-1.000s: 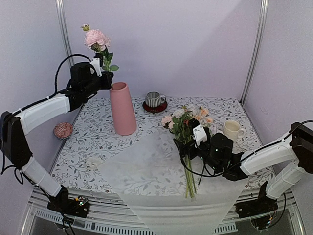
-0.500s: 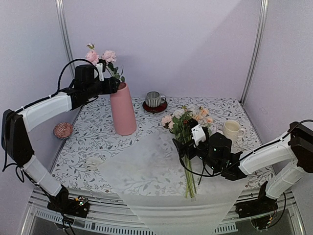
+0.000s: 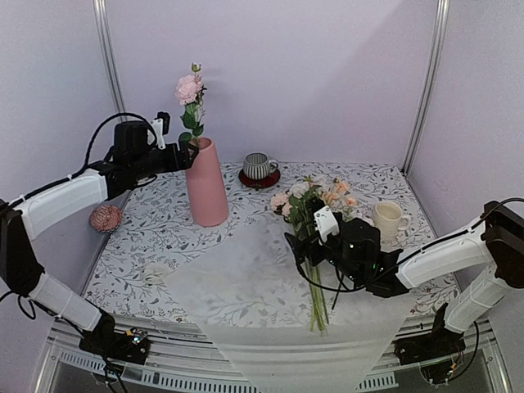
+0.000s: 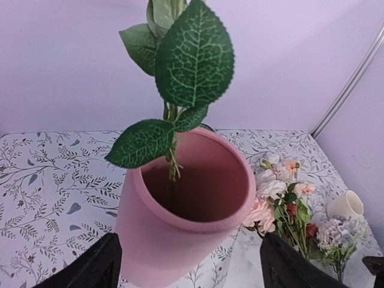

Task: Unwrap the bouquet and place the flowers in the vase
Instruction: Place the fake flower in the vase, then pick up the fake flower from the flattened wrapping paper.

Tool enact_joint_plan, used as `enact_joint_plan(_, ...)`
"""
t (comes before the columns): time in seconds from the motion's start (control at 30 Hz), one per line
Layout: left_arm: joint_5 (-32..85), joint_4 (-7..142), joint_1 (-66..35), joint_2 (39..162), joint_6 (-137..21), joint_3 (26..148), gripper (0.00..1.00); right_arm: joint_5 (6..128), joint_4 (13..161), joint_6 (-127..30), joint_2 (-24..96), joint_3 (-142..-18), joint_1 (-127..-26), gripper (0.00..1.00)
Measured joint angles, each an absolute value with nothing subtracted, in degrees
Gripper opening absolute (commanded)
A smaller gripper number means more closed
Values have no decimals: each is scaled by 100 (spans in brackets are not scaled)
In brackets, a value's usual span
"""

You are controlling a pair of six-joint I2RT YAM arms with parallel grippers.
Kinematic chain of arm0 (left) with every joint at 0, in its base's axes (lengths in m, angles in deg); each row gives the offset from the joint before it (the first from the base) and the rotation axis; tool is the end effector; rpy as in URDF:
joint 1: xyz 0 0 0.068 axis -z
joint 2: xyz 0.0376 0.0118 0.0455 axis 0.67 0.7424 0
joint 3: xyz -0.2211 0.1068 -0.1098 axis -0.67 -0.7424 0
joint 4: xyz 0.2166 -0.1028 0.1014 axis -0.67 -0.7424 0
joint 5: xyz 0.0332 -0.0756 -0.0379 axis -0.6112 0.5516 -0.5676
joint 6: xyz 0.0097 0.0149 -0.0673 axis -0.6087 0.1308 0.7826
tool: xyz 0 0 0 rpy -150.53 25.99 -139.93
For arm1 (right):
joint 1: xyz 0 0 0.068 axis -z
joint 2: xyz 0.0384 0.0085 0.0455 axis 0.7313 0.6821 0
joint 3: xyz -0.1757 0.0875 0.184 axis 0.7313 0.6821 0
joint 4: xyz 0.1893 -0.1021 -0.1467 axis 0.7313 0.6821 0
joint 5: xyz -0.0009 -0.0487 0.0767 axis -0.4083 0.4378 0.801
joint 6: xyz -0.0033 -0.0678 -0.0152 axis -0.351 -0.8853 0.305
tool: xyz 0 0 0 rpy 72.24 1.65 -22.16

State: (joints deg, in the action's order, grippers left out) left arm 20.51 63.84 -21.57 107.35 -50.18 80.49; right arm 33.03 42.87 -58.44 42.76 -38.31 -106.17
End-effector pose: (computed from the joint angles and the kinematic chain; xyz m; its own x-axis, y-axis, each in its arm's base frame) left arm 0.3364 -0.1283 0.3166 -0.4078 -0.2007 -0.8907 0.2673 0.9066 -0.3266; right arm 0.1877 0.2656 0.1885 -0.0657 -0.1994 -0.9777 -0.5500 0.8248 -0.1313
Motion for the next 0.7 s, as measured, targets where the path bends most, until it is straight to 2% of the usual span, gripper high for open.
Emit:
enact_joint_plan(0.2, 2355, 6251, -2157, 9749, -4813, 7487, 82, 3312, 5349, -5232, 4270, -4347, -10617, 96)
enact_joint_plan(0.3, 2620, 6166, -2157, 9231, -4701, 7201, 82, 3373, 6128, -4596, 4187, -4736, -10617, 100)
enact_joint_plan(0.53, 3129, 5995, -2155, 8250, -4496, 6197, 83, 3777, 7710, -3239, 4003, -5444, -10617, 99)
enact_joint_plan(0.63, 3295, 5947, -2157, 8031, -4437, 5828, 83, 3867, 8134, -2981, 3964, -5540, -10617, 93)
enact_joint_plan(0.7, 3398, 5945, -2155, 7935, -4408, 5640, 82, 3919, 8455, -2834, 3946, -5549, -10602, 83)
